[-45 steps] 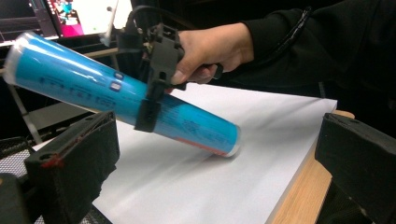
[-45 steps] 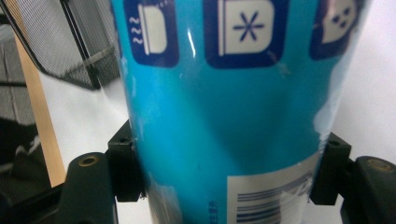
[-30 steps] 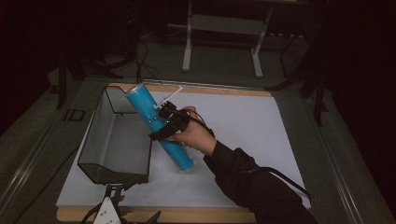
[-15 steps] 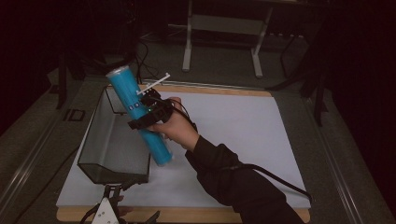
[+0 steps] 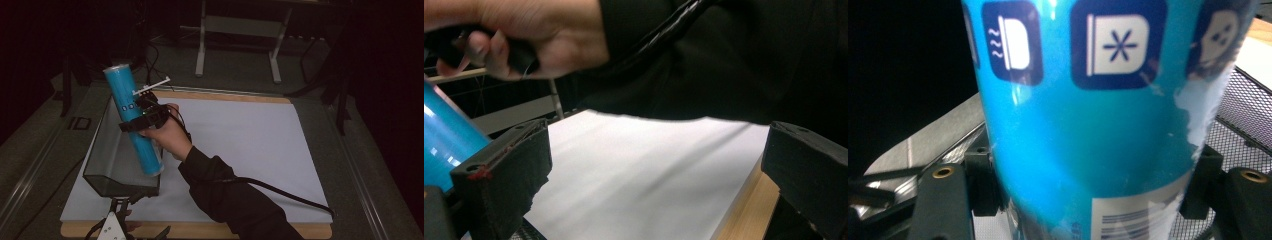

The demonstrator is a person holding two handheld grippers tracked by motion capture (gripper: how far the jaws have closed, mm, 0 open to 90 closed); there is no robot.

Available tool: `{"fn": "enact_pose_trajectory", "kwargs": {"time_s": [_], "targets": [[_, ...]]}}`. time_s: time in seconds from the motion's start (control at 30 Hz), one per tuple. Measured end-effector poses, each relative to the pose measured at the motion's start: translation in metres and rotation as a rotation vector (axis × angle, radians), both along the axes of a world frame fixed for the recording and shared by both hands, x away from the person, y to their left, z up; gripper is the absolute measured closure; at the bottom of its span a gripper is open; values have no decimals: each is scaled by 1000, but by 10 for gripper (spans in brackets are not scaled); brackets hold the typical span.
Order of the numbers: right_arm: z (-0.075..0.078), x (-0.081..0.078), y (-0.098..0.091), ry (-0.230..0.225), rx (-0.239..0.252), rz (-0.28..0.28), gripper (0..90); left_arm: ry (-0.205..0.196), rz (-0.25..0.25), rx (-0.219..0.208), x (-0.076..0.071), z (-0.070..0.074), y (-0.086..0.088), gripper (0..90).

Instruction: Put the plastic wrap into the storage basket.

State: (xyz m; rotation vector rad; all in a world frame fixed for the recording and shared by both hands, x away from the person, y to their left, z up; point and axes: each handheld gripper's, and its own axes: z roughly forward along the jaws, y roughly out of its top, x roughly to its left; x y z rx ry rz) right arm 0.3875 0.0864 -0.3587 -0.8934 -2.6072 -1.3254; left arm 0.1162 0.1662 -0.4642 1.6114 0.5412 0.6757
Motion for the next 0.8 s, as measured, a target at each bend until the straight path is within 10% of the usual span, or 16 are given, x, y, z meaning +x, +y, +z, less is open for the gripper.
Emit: {"fn": "enact_pose_trajectory", "kwargs": {"time_s": [0.27, 0.8], "targets": [[-33, 14, 3, 124, 73, -55, 315, -1, -7, -2, 0, 0, 2, 7], [-75, 15, 8, 228, -4, -153, 315, -4, -10, 2, 0, 0, 2, 7]]}}
